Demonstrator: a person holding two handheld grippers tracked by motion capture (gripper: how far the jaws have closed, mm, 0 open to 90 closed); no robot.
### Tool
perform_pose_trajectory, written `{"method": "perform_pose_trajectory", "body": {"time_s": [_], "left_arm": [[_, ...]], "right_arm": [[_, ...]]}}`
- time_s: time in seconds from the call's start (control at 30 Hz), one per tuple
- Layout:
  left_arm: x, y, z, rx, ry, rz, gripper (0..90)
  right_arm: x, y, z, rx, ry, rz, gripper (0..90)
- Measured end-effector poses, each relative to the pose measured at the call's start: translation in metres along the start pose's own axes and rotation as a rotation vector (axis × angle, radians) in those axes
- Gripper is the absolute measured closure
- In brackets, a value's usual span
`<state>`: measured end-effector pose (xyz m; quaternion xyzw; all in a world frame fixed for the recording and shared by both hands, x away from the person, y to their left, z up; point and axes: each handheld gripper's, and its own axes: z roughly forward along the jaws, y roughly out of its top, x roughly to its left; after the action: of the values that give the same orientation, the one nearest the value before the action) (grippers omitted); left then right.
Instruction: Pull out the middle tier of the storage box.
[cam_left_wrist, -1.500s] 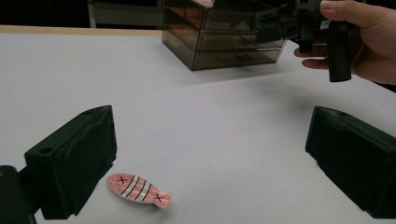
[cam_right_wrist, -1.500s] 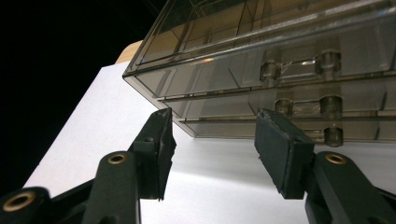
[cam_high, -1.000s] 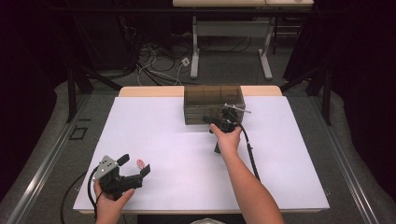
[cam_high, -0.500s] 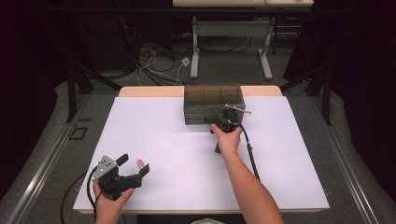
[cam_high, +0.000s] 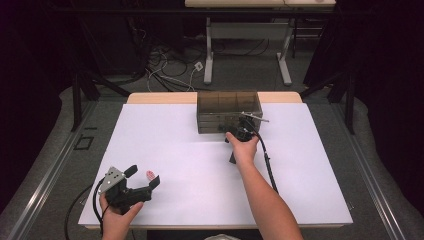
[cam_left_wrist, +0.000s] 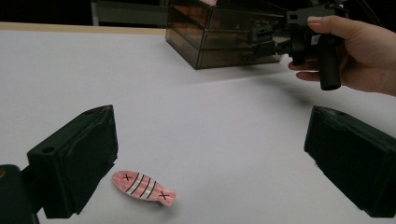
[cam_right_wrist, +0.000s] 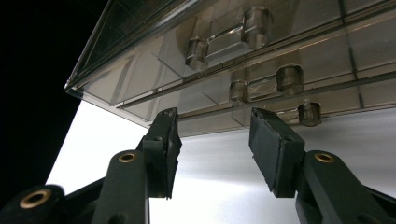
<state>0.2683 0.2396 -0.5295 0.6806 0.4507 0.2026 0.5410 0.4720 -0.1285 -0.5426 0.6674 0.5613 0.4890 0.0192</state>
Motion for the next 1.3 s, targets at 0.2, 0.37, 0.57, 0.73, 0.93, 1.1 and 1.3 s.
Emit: {"method": "perform_pose_trajectory", "body": {"time_s": [0.2, 0.37, 0.57, 0.73, 0.93, 1.1, 1.3], "left_arm": [[-0.001, 0.0, -0.001, 0.0, 0.001, 0.001, 3.1], [-0.001, 0.0, 0.0, 0.001, 0.0, 0.005, 3.1], [-0.001, 0.0, 0.0, 0.002, 0.001, 0.003, 3.1], [-0.001, -0.001, 0.0, 0.003, 0.005, 0.001, 3.1], [-0.001, -0.001, -0.001, 0.003, 0.006, -0.001, 3.1], [0.0, -0.001, -0.001, 0.003, 0.006, -0.006, 3.1], [0.0, -0.001, -0.001, 0.0, 0.006, -0.011, 3.1]], "right_arm": [[-0.002, 0.001, 0.002, -0.008, 0.004, 0.012, 52.7], [-0.003, 0.001, 0.005, -0.028, 0.014, 0.026, 52.3], [-0.004, 0.003, 0.004, -0.019, 0.023, 0.044, 52.4], [-0.005, 0.003, 0.006, -0.034, 0.015, 0.052, 54.1], [-0.006, 0.002, 0.008, -0.036, 0.014, 0.048, 56.9], [-0.005, 0.001, 0.009, -0.035, 0.007, 0.045, 59.7], [-0.004, 0.0, 0.011, -0.065, 0.0, 0.049, 63.0]]}}
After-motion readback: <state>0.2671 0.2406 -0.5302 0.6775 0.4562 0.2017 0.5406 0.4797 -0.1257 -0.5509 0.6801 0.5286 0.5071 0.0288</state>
